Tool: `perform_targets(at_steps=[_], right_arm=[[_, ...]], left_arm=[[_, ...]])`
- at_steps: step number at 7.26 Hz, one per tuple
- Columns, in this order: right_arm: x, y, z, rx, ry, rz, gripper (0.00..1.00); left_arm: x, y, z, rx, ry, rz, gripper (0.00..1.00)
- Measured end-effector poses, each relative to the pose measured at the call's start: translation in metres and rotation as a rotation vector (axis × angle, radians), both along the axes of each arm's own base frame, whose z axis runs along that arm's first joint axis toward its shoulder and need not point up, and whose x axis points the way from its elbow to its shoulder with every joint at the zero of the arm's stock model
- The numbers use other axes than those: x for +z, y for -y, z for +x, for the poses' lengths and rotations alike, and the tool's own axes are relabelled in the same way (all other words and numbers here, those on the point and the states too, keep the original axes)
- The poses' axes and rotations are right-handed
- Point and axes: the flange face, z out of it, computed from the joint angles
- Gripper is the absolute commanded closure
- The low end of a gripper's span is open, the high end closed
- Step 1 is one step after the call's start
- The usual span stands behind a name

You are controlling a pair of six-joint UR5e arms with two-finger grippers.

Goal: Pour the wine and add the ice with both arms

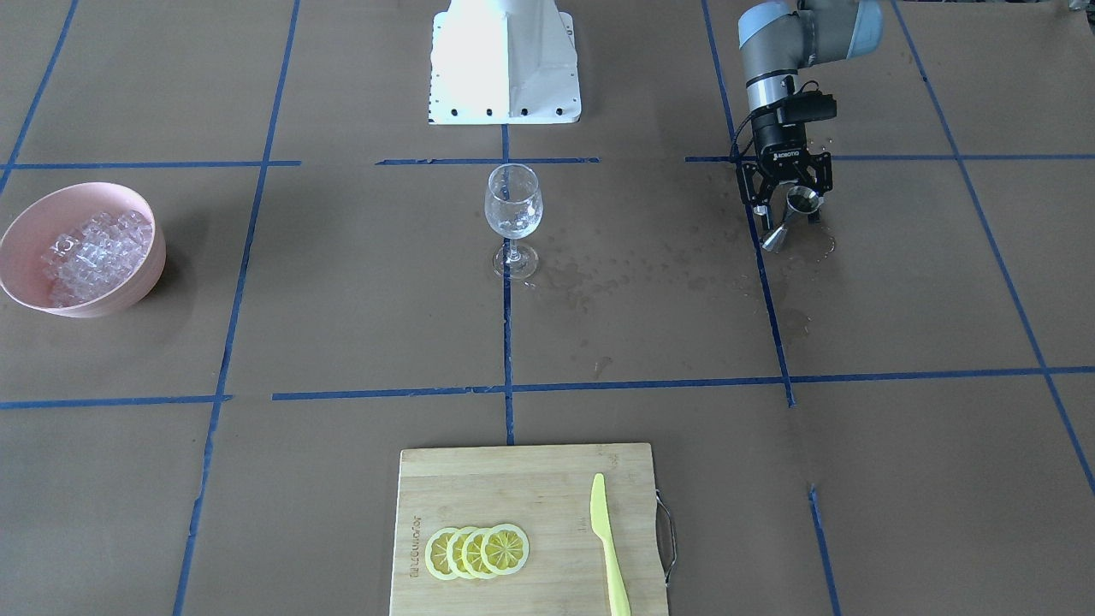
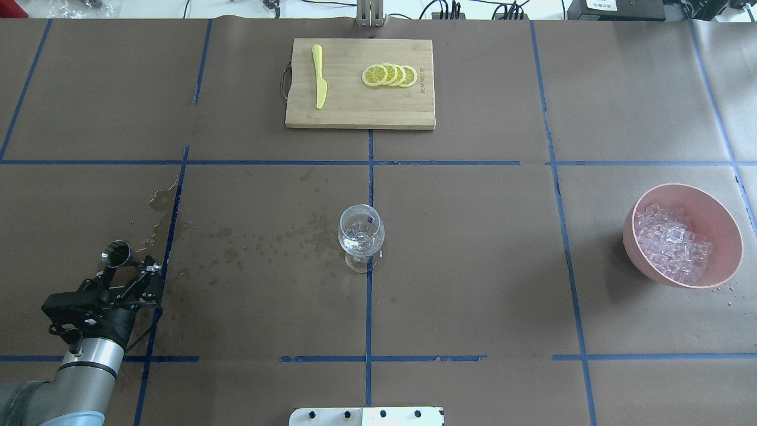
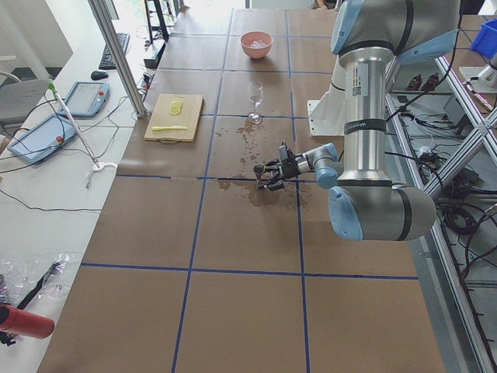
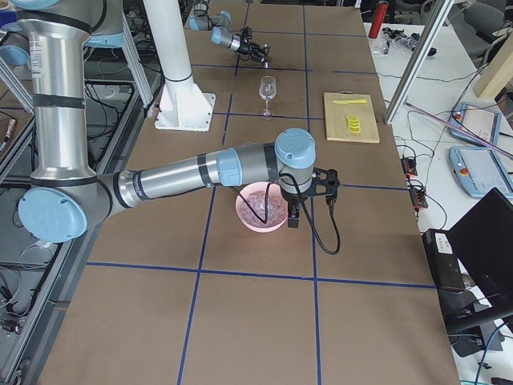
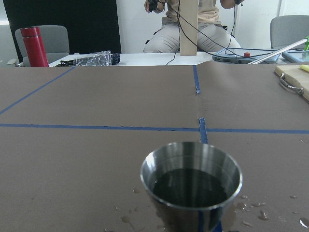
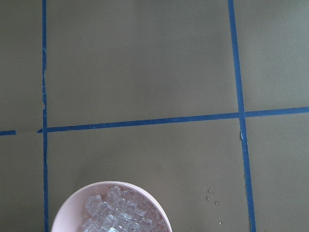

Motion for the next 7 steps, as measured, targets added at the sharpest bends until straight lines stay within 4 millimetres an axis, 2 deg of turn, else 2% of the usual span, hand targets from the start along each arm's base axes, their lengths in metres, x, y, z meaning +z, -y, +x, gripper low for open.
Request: perform_targets(at_steps=[2, 3, 4, 5, 6, 7], right_arm=[[-0.0028, 0.0007, -0.0015, 0.007, 0.001, -0.007, 0.0], [-0.0032, 0.0008, -0.0017, 0.008, 0.001, -0.008, 0.0], [-0.0034, 0.0009, -0.0022, 0.007, 0.001, -0.008, 0.0], [-0.0035, 0.0009, -0.0023, 0.007, 0.001, -0.008, 0.0], [-0.0032, 0.001, -0.0023, 0.007, 0.001, -0.008, 0.0], [-0.0023, 0.0011, -0.0025, 0.006, 0.001, -0.01, 0.0]], left_arm=[[-0.0027, 0.0002, 0.0047, -0.001, -0.008, 0.001, 0.47], [-0.0051, 0.0005, 0.0074, -0.002, -0.014, 0.001, 0.64], [-0.0061, 0.0012, 0.0082, -0.003, -0.017, 0.001, 0.73], [-0.0064, 0.0021, 0.008, -0.005, -0.019, 0.001, 0.76], [-0.0073, 0.0036, 0.0071, -0.009, -0.021, 0.001, 0.92], [-0.0089, 0.0051, 0.0056, -0.013, -0.025, 0.002, 1.0]])
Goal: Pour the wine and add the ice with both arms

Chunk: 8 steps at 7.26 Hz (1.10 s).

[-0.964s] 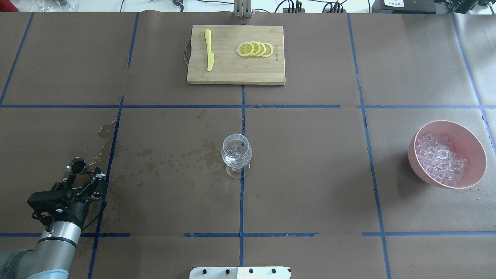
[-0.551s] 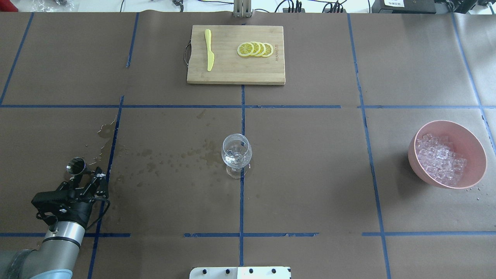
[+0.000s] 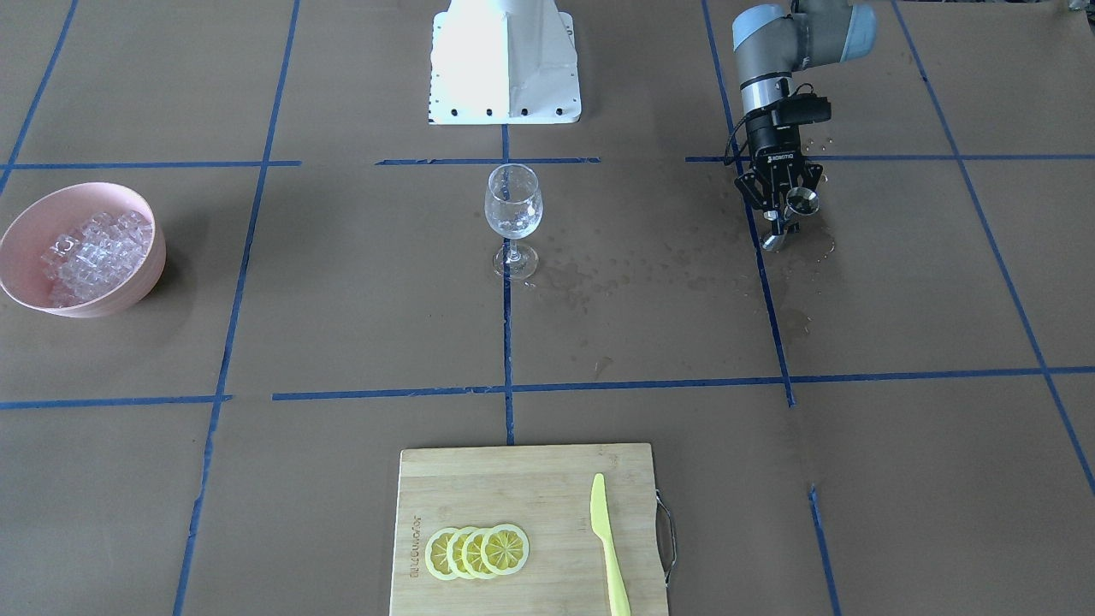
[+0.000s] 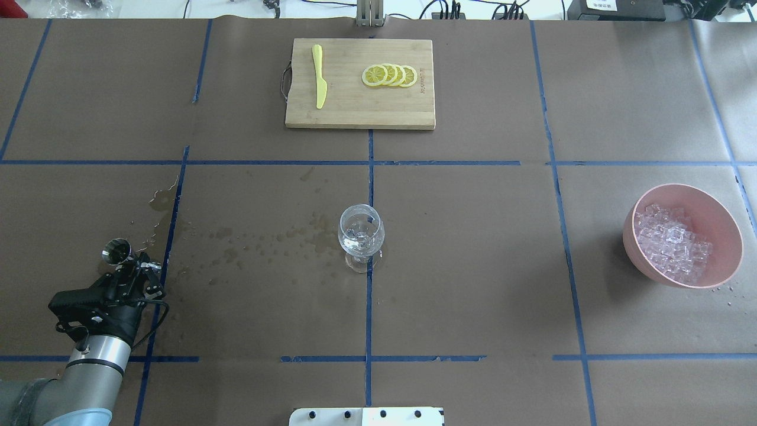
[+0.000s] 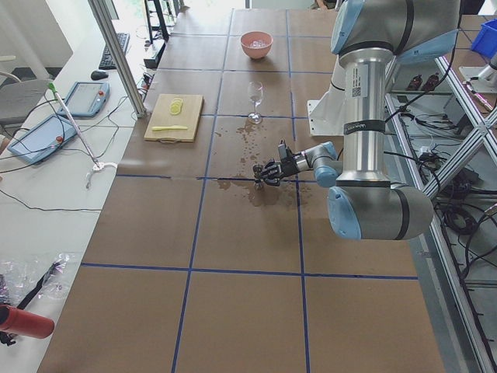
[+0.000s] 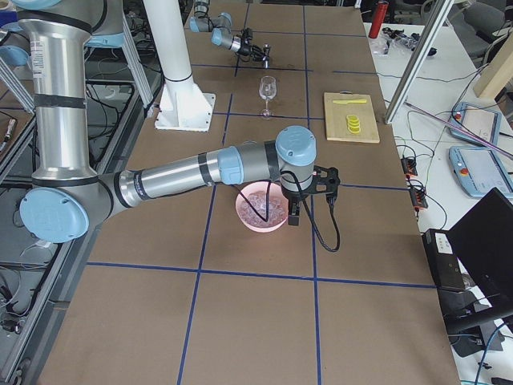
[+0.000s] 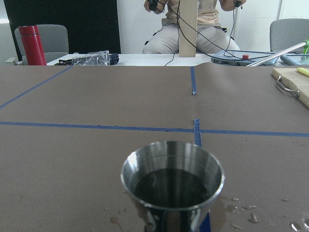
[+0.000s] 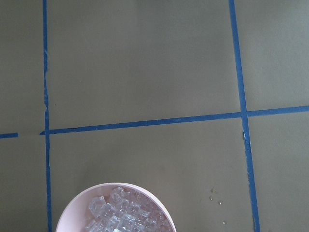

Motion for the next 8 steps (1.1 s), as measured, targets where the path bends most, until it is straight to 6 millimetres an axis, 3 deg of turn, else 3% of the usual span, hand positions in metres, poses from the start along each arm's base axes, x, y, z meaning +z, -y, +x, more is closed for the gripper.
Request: perform_targets(at_steps=[4, 8], right_arm=[[0.001, 0.001, -0.006, -0.011, -0.002, -0.004, 0.0], [-0.04, -0.005, -0.064, -0.008, -0.049, -0.033, 0.0]], left_arm=[[-0.037, 0.006, -0.014, -0.017, -0.082, 0.004, 1.0], [-0.087, 0.039, -0.036, -0.039, -0.041, 0.049, 1.0]])
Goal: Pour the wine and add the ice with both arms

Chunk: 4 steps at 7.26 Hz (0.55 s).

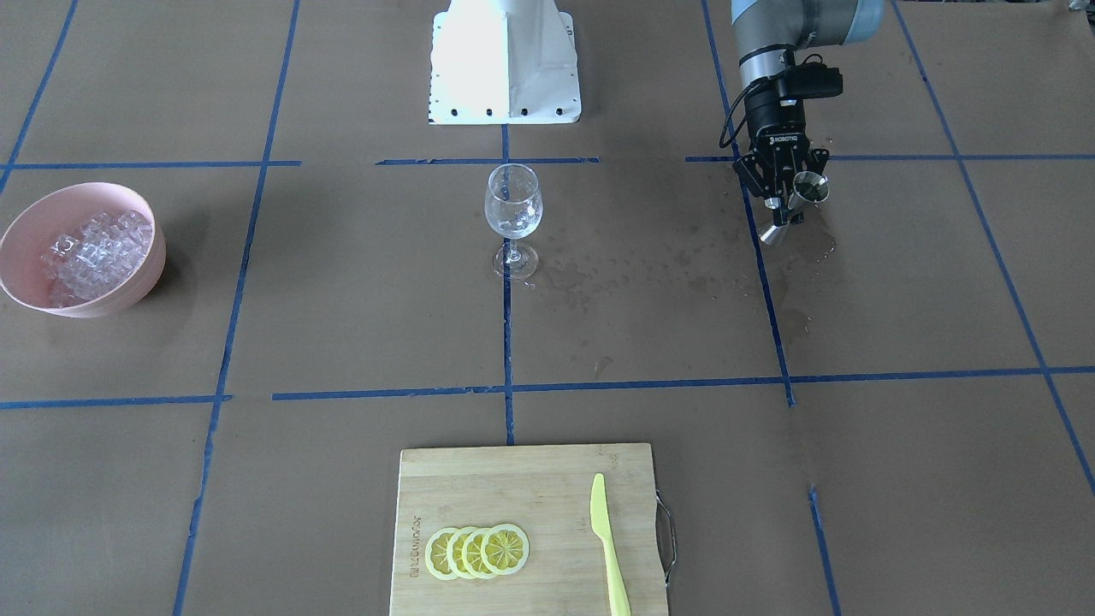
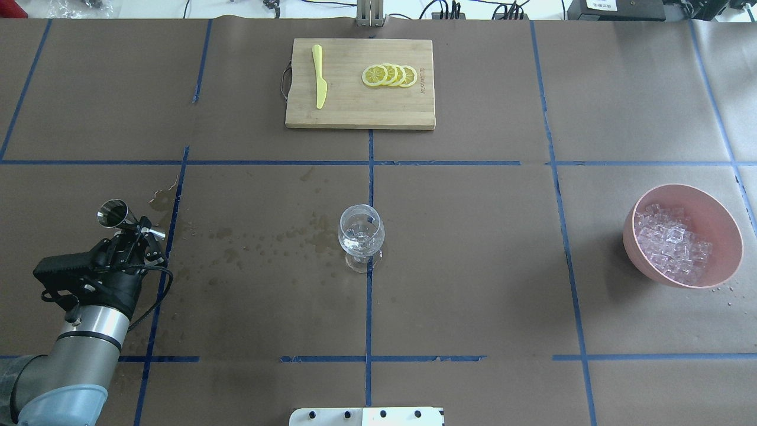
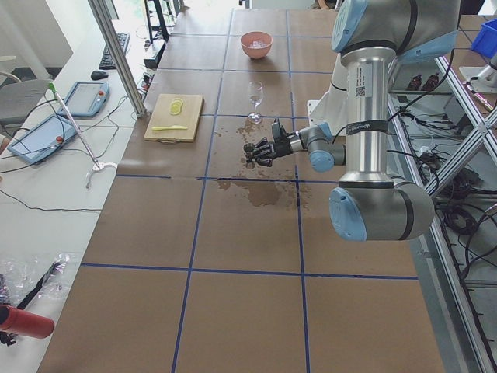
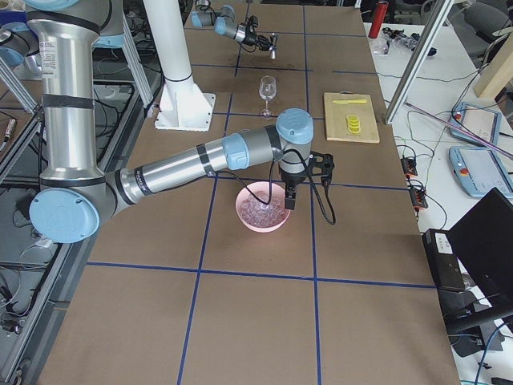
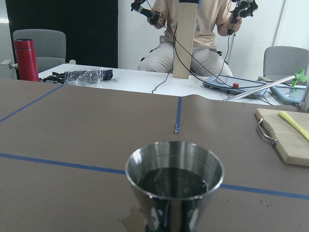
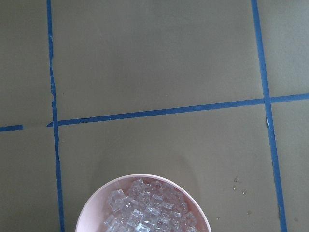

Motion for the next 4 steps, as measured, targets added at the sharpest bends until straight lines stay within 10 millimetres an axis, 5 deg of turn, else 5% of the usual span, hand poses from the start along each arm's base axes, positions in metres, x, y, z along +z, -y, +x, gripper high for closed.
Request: perform_targets(at_steps=[4], right_arm=[[0.0, -0.02, -0.082, 0.075, -0.024, 0.039, 0.0]], left_arm=[[-0.048, 0.033, -0.012, -0.01, 0.006, 0.07, 1.0]])
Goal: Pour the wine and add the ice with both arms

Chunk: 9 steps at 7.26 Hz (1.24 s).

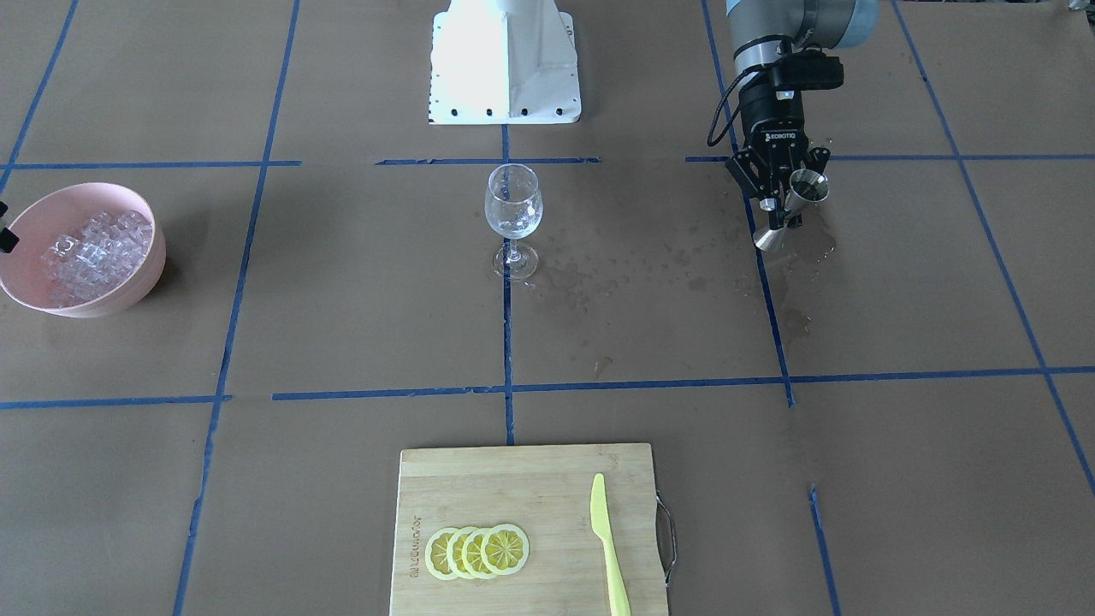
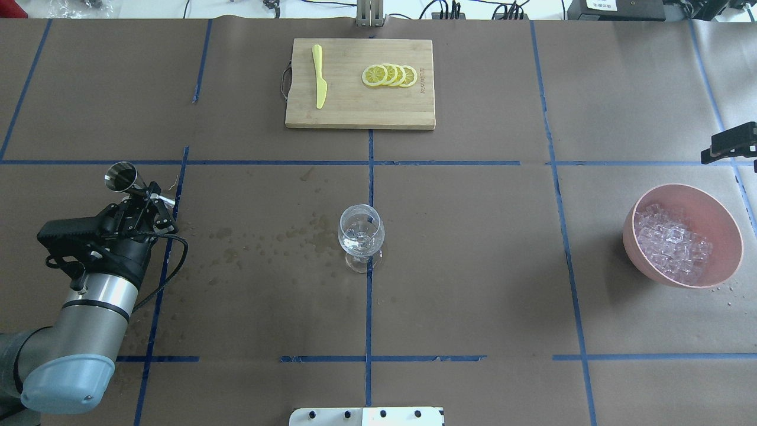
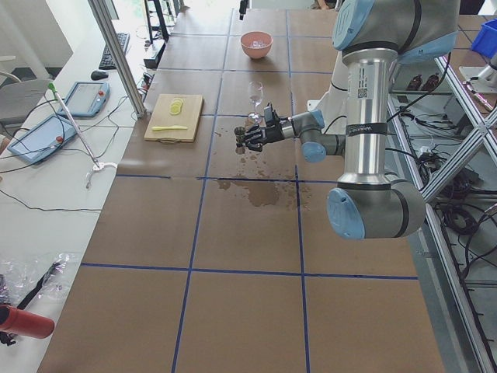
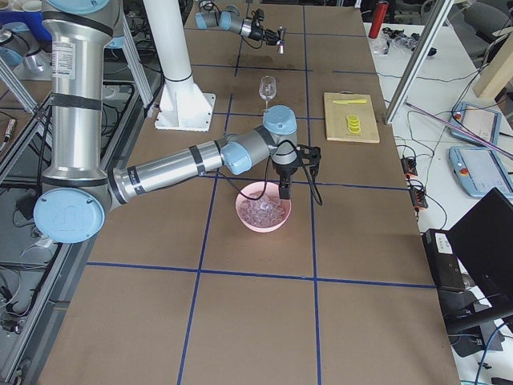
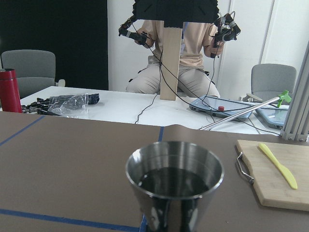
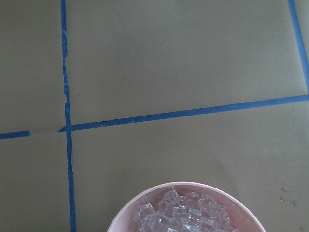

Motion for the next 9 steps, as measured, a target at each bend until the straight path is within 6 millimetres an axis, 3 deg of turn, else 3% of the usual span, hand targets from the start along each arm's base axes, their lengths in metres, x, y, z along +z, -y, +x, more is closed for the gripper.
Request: perform_targets(at_steps=[2, 4, 7, 9], right_arm=[[0.011, -0.015, -0.021, 0.015, 0.004, -0.017, 0.0], [0.025, -0.033, -0.034, 0.056, 0.019, -0.059, 0.0], [0.041, -0.05, -0.051, 0.086, 0.017, -0.122, 0.0], [0.045, -0.057, -0.058, 0.103, 0.037, -0.142, 0.0]], left_arm=[[-0.012, 0.01, -0.012, 0.012, 0.047, 0.054, 1.0], [-0.032, 0.013, -0.011, 0.044, 0.064, 0.1, 1.0], [-0.072, 0.013, -0.005, 0.093, 0.067, 0.173, 1.0], [-0.111, 0.013, 0.009, 0.108, 0.068, 0.222, 1.0]])
